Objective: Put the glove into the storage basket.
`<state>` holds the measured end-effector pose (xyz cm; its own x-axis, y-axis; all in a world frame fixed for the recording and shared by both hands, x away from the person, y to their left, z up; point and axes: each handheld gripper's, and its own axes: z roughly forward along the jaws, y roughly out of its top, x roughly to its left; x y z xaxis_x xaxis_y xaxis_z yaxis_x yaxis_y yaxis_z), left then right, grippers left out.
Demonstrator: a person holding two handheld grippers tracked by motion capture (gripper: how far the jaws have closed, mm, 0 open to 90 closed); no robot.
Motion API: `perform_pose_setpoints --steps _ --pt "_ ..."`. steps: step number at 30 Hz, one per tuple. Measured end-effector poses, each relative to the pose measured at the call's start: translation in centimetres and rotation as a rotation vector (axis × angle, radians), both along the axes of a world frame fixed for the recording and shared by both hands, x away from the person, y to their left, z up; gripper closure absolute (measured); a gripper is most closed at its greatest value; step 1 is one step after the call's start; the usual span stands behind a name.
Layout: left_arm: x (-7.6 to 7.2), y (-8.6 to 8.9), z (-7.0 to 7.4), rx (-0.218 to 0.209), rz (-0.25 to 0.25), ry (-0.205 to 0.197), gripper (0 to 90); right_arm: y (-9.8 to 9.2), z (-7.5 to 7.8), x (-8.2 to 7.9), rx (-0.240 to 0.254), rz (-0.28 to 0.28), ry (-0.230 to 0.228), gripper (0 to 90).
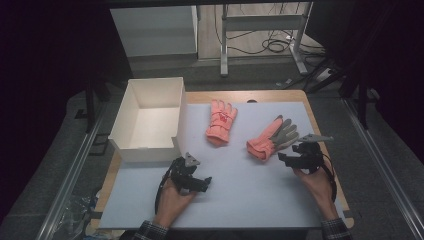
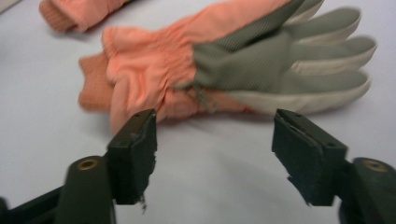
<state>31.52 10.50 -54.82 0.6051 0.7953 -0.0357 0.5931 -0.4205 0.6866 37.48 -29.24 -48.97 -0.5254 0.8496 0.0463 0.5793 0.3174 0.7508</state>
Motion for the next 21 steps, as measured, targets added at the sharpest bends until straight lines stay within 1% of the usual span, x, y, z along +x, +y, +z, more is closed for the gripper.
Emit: perform_pose_setpoints --steps 3,5,6,7,8,9,13,15,16,17,18,20,21 --pt "0.0 0.0 0.0 0.000 0.000 0.000 2.2 -0.1 0.5 1.1 0.013 -0.005 0.000 38.8" --pt "0.0 0.0 0.0 0.000 0.000 0.000 2.2 0.0 0.5 2.0 0.020 -0.017 0.009 43.9" --pt "0.0 0.0 0.0 0.000 0.000 -0.001 2.2 0.1 0.4 2.8 0.021 -0.028 0.015 48.4" --pt "0.0 0.0 0.0 0.000 0.000 0.000 2.2 0.1 0.4 2.8 0.021 -0.028 0.015 48.4" --pt "0.0 0.0 0.0 0.000 0.000 0.000 2.2 0.2 0.3 3.4 0.017 -0.040 0.011 51.5" --pt "0.0 0.0 0.0 0.000 0.000 0.000 2.2 0.2 0.3 3.4 0.017 -0.040 0.011 51.5" --pt "0.0 0.0 0.0 -0.001 0.000 0.000 2.2 0.5 0.6 4.8 0.038 -0.064 0.001 52.9" --pt "0.0 0.0 0.0 -0.001 0.001 0.000 2.2 0.9 0.7 5.7 0.042 -0.073 0.007 52.1" --pt "0.0 0.0 0.0 -0.001 0.001 -0.001 2.2 1.1 0.7 5.9 0.036 -0.074 0.010 51.0" --pt "0.0 0.0 0.0 -0.001 0.000 -0.001 2.2 1.6 0.3 6.7 0.001 -0.086 0.022 47.6" --pt "0.0 0.0 0.0 -0.001 0.000 -0.001 2.2 1.6 0.3 6.7 0.001 -0.086 0.022 47.6" --pt "0.0 0.0 0.0 -0.001 0.000 -0.001 2.2 1.8 -0.5 7.3 -0.039 -0.094 0.042 46.9" --pt "0.0 0.0 0.0 -0.001 0.000 -0.001 2.2 1.9 -0.8 7.5 -0.028 -0.096 0.051 47.3"
